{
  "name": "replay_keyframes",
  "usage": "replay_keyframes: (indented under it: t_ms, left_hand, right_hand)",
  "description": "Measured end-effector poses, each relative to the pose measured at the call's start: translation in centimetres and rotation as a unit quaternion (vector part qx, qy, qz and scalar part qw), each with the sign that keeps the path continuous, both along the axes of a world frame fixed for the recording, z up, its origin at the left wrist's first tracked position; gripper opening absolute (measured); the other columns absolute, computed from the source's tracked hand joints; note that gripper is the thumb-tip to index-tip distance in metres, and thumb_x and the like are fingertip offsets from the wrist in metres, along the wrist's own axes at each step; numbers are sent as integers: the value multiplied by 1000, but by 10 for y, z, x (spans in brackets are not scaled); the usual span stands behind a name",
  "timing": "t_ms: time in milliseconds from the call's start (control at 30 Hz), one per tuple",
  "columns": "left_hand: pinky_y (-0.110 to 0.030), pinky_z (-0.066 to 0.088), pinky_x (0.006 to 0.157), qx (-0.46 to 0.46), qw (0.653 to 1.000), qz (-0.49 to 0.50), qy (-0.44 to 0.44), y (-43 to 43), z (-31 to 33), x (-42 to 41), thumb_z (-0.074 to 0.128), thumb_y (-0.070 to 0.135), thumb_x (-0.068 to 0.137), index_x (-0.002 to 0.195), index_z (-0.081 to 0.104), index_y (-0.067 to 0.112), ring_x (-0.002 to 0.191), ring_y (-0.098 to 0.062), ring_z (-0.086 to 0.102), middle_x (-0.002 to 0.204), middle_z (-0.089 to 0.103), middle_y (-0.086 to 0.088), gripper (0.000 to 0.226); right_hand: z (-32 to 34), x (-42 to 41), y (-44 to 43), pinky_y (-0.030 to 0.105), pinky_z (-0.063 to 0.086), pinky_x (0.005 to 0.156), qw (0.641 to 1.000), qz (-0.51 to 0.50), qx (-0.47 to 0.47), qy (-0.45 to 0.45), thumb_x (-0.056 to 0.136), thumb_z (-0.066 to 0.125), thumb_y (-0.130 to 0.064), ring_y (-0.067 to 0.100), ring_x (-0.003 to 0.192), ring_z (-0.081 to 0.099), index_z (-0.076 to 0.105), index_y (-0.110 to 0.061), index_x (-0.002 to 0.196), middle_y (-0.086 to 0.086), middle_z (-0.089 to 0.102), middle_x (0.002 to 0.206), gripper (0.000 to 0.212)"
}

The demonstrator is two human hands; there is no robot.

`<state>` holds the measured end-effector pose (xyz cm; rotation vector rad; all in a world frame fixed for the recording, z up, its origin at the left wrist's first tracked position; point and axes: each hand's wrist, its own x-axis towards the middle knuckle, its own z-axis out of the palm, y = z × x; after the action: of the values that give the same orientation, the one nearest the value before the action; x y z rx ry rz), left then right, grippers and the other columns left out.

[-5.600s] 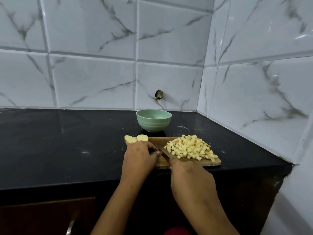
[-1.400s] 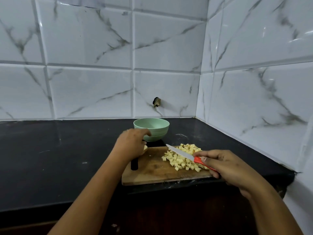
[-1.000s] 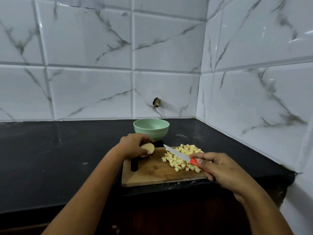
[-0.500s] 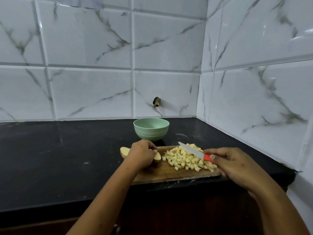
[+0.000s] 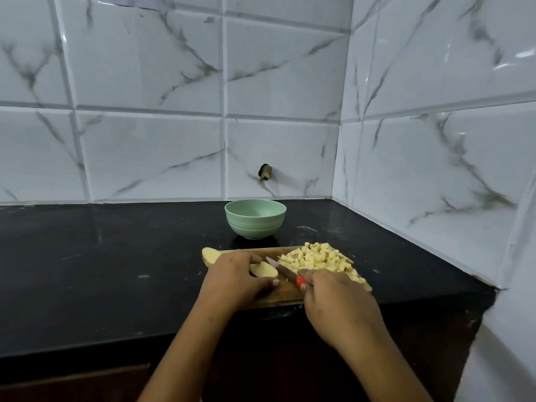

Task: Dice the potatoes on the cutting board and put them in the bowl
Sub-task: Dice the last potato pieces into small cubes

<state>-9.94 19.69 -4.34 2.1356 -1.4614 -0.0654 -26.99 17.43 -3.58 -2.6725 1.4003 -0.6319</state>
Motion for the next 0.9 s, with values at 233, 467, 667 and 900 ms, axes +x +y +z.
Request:
replay_keyframes:
  t_ms: [233, 467, 667, 900]
  left_hand:
    - [-27, 42, 93, 1, 1000, 4, 7, -3, -1, 2, 65, 52, 81, 130, 54, 30, 117, -10, 50, 132, 53, 8, 54]
    - [-30, 40, 100, -39, 999, 2, 8, 0, -10, -1, 57, 51, 88, 130, 55, 26, 121, -9, 48, 133, 56, 11, 49]
    - [-35, 36, 107, -22, 998, -2, 52, 0, -11, 5, 60, 43, 89, 132, 54, 22, 123, -12, 48, 134, 55, 6, 48]
    - [-28, 38, 101, -24, 999, -3, 46, 1, -10, 5, 60, 43, 89, 132, 54, 22, 120, -11, 49, 132, 56, 6, 48]
  right_hand:
    - [12, 0, -21, 33, 54, 72, 998, -30, 47, -36, 100, 40, -26, 16, 82, 61, 61, -27, 123, -3, 63, 102, 31]
    - [8, -12, -12, 27, 50, 68, 995, -2, 15, -98, 101, 39, -30, 10, 78, 59, 53, -32, 134, -6, 64, 110, 35]
    - [-4, 3, 12, 26, 49, 91, 994, 48, 28, -93, 102, 37, -19, 10, 113, 54, 30, -31, 149, -6, 54, 133, 49]
    - [-12, 10, 13, 25, 48, 69, 998, 43, -1, -40, 101, 37, -18, 10, 93, 57, 21, -34, 151, -6, 58, 118, 55]
